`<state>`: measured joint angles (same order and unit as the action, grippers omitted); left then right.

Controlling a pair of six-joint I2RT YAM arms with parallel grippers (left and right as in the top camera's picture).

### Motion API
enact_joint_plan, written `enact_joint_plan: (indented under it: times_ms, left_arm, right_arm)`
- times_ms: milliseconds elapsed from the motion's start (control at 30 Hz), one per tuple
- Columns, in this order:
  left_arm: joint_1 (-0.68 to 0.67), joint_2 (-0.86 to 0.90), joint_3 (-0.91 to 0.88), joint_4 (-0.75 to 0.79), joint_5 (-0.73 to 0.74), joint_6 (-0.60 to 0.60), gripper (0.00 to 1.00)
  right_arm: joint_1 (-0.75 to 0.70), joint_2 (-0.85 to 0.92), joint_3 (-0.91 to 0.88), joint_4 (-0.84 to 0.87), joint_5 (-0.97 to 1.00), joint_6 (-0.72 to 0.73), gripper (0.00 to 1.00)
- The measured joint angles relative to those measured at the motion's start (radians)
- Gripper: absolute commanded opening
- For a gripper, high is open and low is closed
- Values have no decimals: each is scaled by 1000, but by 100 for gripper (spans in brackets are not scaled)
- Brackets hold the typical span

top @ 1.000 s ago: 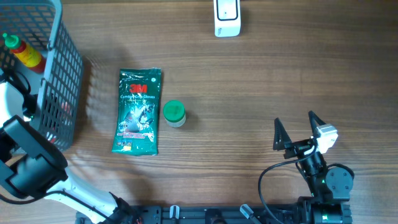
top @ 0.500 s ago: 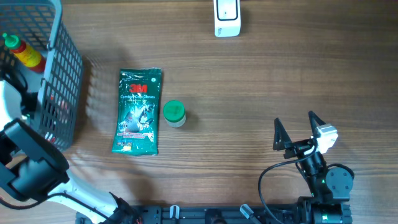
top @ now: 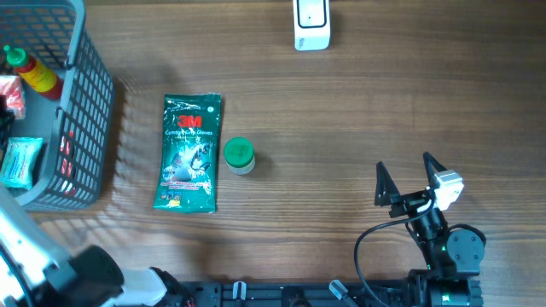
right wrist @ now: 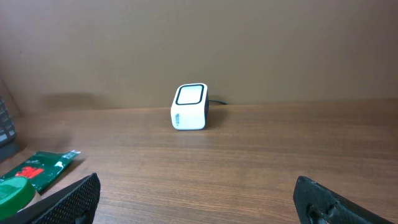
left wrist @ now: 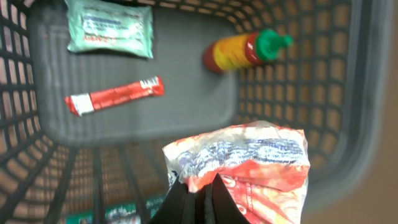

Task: Scan the item barcode
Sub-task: 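Place the tissue pack on the table right of the jar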

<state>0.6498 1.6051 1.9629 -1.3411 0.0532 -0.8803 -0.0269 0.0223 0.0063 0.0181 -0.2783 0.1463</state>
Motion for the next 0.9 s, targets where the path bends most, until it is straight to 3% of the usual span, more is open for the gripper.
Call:
enact_joint_plan:
  times_ms: [167, 467, 600, 900]
  left_arm:
    - [-144, -124, 0, -27, 24, 0, 4]
    - [-647, -180, -13, -61, -56, 0, 4]
    - [-809, -167, -92, -53, -77, -26, 4]
    - [-1133, -141, -494, 289, -87, -294, 4]
  right_arm:
    - [0, 0, 0, 0, 0, 0, 100]
    - [0, 0, 0, 0, 0, 0, 100]
    - [0, 0, 0, 0, 0, 0, 100]
    - [0, 0, 0, 0, 0, 0, 100]
